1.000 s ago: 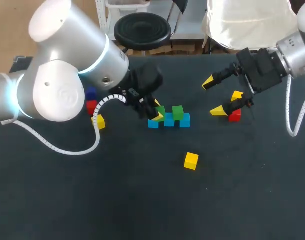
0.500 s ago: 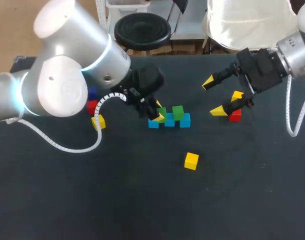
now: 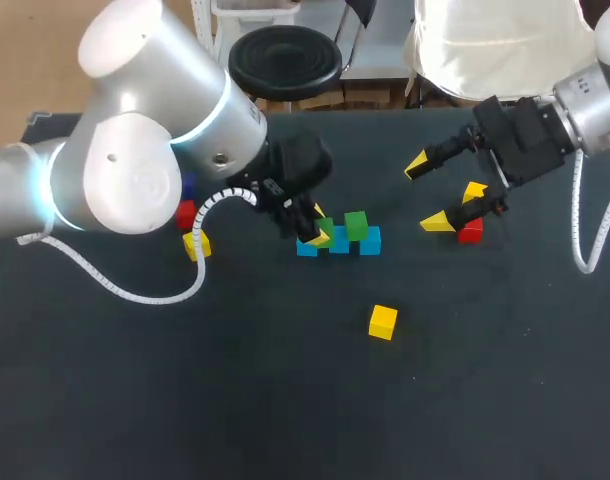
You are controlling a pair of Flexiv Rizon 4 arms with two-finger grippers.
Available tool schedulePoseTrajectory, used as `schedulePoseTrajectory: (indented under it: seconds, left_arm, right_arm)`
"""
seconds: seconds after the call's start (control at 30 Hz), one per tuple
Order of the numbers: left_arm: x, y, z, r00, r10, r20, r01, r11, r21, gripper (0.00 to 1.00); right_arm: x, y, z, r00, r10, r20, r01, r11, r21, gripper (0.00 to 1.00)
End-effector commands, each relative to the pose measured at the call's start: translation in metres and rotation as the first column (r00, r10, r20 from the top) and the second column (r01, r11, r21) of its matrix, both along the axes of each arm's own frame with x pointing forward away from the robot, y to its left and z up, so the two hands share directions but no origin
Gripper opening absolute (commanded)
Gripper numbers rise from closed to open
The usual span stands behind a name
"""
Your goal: Place the blue cubes, place green cubes on the blue cubes, place the yellow cubes on the green cubes, then place the red cubes on the yellow cubes, and place purple cube on the red cubes.
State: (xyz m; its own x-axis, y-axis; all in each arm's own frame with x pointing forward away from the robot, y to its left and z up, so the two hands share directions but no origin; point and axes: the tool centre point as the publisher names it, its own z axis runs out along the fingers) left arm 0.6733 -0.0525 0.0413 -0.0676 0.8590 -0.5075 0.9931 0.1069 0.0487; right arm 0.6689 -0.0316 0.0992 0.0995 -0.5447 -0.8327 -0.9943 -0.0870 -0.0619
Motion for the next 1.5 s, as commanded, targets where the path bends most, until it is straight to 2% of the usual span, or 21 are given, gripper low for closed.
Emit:
schedulePoseTrajectory:
  seconds: [0.03, 0.87, 1.5]
  left_arm:
    - [0.0028, -0.0005, -0.0008, 1.000, -0.005, -0.003, 0.005, 1.000, 0.002, 0.00]
    - [0.0111, -0.0012, -0.0018, 1.000, -0.025, 0.013, 0.025, 1.000, -0.013, 0.00]
    - [0.0113, -0.0024, -0.0062, 1.000, -0.016, -0.003, 0.016, 1.000, -0.009, 0.00]
  right_arm:
    - [-0.0005, -0.0002, 0.0004, 1.000, -0.001, 0.000, 0.001, 1.000, -0.001, 1.00]
    - [-0.0005, -0.0002, 0.0004, 1.000, -0.001, 0.000, 0.001, 1.000, -0.001, 1.00]
    - [-0.0005, -0.0002, 0.0004, 1.000, -0.001, 0.000, 0.001, 1.000, -0.001, 1.00]
